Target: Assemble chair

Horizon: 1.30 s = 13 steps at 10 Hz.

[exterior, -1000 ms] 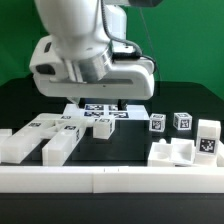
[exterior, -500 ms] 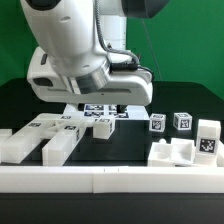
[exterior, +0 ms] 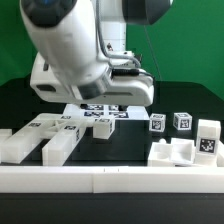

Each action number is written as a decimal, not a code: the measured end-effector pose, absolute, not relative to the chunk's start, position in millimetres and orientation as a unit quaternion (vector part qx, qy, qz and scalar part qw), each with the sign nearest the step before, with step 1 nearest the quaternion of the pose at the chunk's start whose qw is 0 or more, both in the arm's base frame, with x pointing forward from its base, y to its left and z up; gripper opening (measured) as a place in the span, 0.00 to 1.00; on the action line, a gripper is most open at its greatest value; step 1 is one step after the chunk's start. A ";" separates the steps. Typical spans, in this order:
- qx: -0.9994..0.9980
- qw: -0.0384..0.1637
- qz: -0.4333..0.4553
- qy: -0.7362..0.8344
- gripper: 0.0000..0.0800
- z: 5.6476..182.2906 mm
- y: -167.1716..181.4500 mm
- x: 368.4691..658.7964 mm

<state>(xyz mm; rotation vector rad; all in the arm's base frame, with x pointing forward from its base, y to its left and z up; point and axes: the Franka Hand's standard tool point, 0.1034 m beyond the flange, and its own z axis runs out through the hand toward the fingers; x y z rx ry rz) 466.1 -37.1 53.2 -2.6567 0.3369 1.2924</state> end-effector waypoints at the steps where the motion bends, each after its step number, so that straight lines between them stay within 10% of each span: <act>1: -0.884 0.084 0.447 0.110 0.81 50.6 -36.7 470.8; 13: -0.895 0.076 0.428 0.102 0.81 21.4 -28.6 474.8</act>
Offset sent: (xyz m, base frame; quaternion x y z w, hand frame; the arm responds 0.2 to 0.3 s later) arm 0.0034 0.0063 -0.0065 -0.0090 0.0158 -0.0035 0.9998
